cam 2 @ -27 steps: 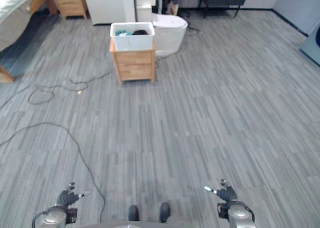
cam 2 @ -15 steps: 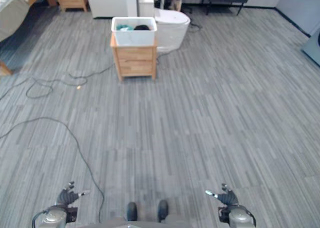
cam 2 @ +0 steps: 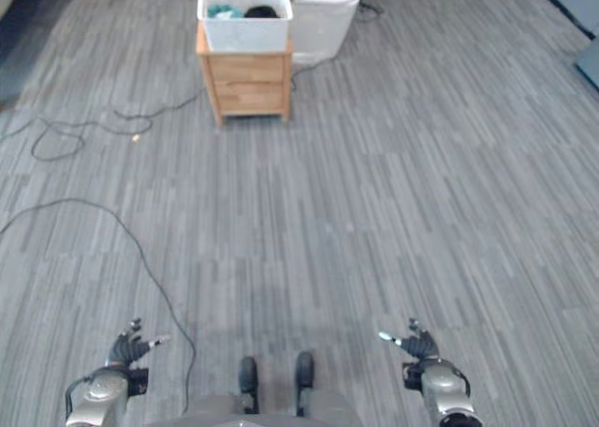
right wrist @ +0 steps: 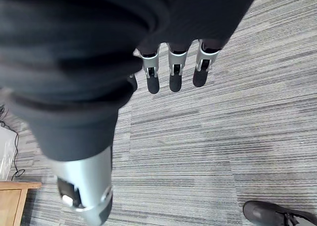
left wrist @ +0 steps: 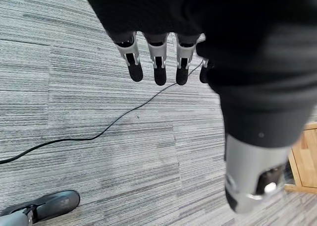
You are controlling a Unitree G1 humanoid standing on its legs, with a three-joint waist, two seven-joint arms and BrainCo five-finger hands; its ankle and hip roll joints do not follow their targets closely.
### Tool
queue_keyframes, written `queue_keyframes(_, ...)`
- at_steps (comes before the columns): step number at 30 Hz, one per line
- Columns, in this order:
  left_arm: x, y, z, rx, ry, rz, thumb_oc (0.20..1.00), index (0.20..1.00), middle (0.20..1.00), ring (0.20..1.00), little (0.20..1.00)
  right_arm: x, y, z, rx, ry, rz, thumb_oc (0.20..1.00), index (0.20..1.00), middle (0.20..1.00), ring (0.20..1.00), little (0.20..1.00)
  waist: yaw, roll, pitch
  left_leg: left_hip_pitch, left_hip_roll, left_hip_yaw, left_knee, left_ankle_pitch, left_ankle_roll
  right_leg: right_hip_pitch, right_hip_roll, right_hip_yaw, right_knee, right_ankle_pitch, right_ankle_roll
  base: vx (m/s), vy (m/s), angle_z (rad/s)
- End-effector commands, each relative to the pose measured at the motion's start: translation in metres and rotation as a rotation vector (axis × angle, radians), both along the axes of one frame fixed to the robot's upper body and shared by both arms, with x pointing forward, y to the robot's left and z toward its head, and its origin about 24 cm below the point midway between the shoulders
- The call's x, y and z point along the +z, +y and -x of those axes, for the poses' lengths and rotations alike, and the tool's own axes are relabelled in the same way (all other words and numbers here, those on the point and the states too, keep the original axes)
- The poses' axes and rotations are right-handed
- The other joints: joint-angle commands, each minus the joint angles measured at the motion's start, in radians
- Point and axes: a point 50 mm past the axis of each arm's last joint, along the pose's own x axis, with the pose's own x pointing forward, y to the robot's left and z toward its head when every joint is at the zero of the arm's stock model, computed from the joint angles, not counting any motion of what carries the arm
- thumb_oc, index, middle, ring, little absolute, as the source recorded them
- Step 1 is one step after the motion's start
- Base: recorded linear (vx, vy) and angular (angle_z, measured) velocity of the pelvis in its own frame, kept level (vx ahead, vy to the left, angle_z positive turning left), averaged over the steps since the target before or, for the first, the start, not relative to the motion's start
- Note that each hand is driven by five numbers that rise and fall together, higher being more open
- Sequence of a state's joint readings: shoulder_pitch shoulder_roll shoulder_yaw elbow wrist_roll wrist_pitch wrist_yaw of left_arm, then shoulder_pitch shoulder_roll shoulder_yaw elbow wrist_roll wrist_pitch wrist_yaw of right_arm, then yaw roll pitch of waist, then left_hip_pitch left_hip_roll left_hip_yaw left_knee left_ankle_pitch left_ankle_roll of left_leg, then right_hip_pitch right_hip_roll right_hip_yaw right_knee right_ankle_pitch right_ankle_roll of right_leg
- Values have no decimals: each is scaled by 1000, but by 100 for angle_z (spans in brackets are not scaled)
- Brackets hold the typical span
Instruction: Grab the laundry basket,head to the washer,open it,put in the laundry and shut it.
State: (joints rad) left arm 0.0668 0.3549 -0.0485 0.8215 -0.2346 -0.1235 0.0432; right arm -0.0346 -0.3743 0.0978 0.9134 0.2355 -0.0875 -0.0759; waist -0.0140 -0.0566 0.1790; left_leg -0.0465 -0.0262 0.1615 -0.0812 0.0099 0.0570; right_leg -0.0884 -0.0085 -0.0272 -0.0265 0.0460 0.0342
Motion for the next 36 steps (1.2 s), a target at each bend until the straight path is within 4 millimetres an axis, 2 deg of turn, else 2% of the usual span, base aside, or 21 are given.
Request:
queue_keyframes(1,18,17,-16,48,-100,-37,1000,1000,1000,1000,1000,13,7,-22,71,-86,34,1000,1000,1000,1000,1000,16,-24,7,-32,-12,-80,200,-168,-6,-53,-76,14,220,-73,138,92,56,-24)
queue_keyframes(4,18,14,-19,43,-108,-34,1000,1000,1000,1000,1000,18,8,-28,92,-111,43,1000,1000,1000,1000,1000,3,-16,28,14,-21,-87,182,-184,-3,-120,-51,-2,212,-54,121,151,25,-10)
queue_keyframes(7,14,8,-19,44,-94,-20,1000,1000,1000,1000,1000,19,9,-30,88,-119,39,1000,1000,1000,1000,1000,-20,-10,46,77,-35,-111,154,-196,-4,-198,-32,-42,159,-21,123,221,-26,-3)
queue_keyframes(10,14,3,-23,25,-100,-13,1000,1000,1000,1000,1000,16,10,-25,91,-107,37,1000,1000,1000,1000,1000,-44,0,59,131,-37,-140,137,-210,-16,-218,-33,-76,136,-25,124,300,-107,33)
queue_keyframes(11,13,-3,-25,-8,-98,-8,1000,1000,1000,1000,1000,14,9,-18,91,-93,39,1000,1000,1000,1000,1000,-50,0,50,153,-42,-158,138,-230,-26,-191,-38,-68,128,-31,110,275,-151,75)
queue_keyframes(12,13,-3,-25,-8,-98,-7,1000,1000,1000,1000,1000,14,9,-18,91,-93,39,1000,1000,1000,1000,1000,-51,1,51,154,-42,-158,138,-230,-26,-190,-37,-69,128,-31,110,369,-230,107)
queue_keyframes(13,10,-5,-20,-7,-87,2,1000,1000,1000,1000,1000,11,6,-12,86,-75,45,1000,1000,1000,1000,1000,-55,11,36,165,-23,-158,158,-218,-54,-172,-33,-78,136,-31,89,409,-330,113)
queue_keyframes(14,7,-10,-19,-24,-77,16,1000,1000,1000,1000,1000,11,1,-9,74,-67,55,1000,1000,1000,1000,1000,-61,22,36,98,11,-126,345,-125,-116,-124,-34,-90,124,-50,58,543,-443,118)
queue_keyframes(15,6,-14,-22,-31,-74,24,1000,1000,1000,1000,1000,11,-2,-10,71,-62,62,1000,1000,1000,1000,1000,-62,25,39,46,26,-108,441,-85,-128,-90,-25,-92,119,-76,32,418,-357,78)
queue_keyframes(17,4,-18,-24,-39,-68,30,1000,1000,1000,1000,1000,11,-5,-9,58,-52,66,1000,1000,1000,1000,1000,-61,22,42,1,46,-73,468,-83,-117,-59,-36,-95,116,-102,24,233,-130,7)
queue_keyframes(20,4,-22,-26,-68,-62,26,1000,1000,1000,1000,1000,14,-10,-11,43,-59,77,1000,1000,1000,1000,1000,-50,13,46,-98,37,-36,418,-133,-86,-11,-52,-91,89,-124,31,222,-47,-18)
queue_keyframes(21,4,-23,-27,-77,-62,24,1000,1000,1000,1000,1000,14,-11,-11,40,-57,80,1000,1000,1000,1000,1000,-46,10,48,-139,36,-30,389,-127,-85,5,-55,-90,85,-132,32,240,-23,-3)
queue_keyframes(22,4,-23,-27,-80,-58,22,1000,1000,1000,1000,1000,13,-12,-10,33,-52,81,1000,1000,1000,1000,1000,-40,13,49,-176,41,-25,348,-92,-89,25,-51,-87,78,-142,32,356,-4,-21)
queue_keyframes(24,2,-21,-24,-76,-38,11,1000,1000,1000,1000,1000,8,-11,-4,9,-30,75,1000,1000,1000,1000,1000,-17,28,49,-256,64,-2,191,47,-119,107,-17,-66,59,-180,29,531,33,-47)
queue_keyframes(28,-1,-19,-19,-64,-18,11,1000,1000,1000,1000,1000,3,-10,2,-2,-3,72,1000,1000,1000,1000,1000,-1,27,36,-283,79,41,123,82,-126,179,-13,-37,48,-205,35,333,86,-44)
queue_keyframes(30,-5,-17,-11,-57,7,12,1000,1000,1000,1000,1000,1,-8,5,13,9,68,1000,1000,1000,1000,1000,7,30,14,-250,88,38,117,101,-121,220,-14,-14,43,-218,44,454,181,-47)
queue_keyframes(34,-4,-11,-6,-48,17,-6,1000,1000,1000,1000,1000,1,1,1,42,0,58,1000,1000,1000,1000,1000,23,0,-15,-262,81,55,227,52,-97,234,-75,11,73,-220,73,403,214,-35)
queue_keyframes(35,-1,-7,-10,-47,3,-13,1000,1000,1000,1000,1000,4,8,-7,66,-29,44,1000,1000,1000,1000,1000,33,-20,-16,-254,71,61,262,4,-73,210,-106,27,139,-190,93,295,185,-26)
queue_keyframes(36,-1,-8,-10,-47,3,-13,1000,1000,1000,1000,1000,4,8,-7,66,-29,44,1000,1000,1000,1000,1000,35,-18,-18,-256,73,62,260,6,-73,207,-104,29,139,-187,92,250,179,-32)
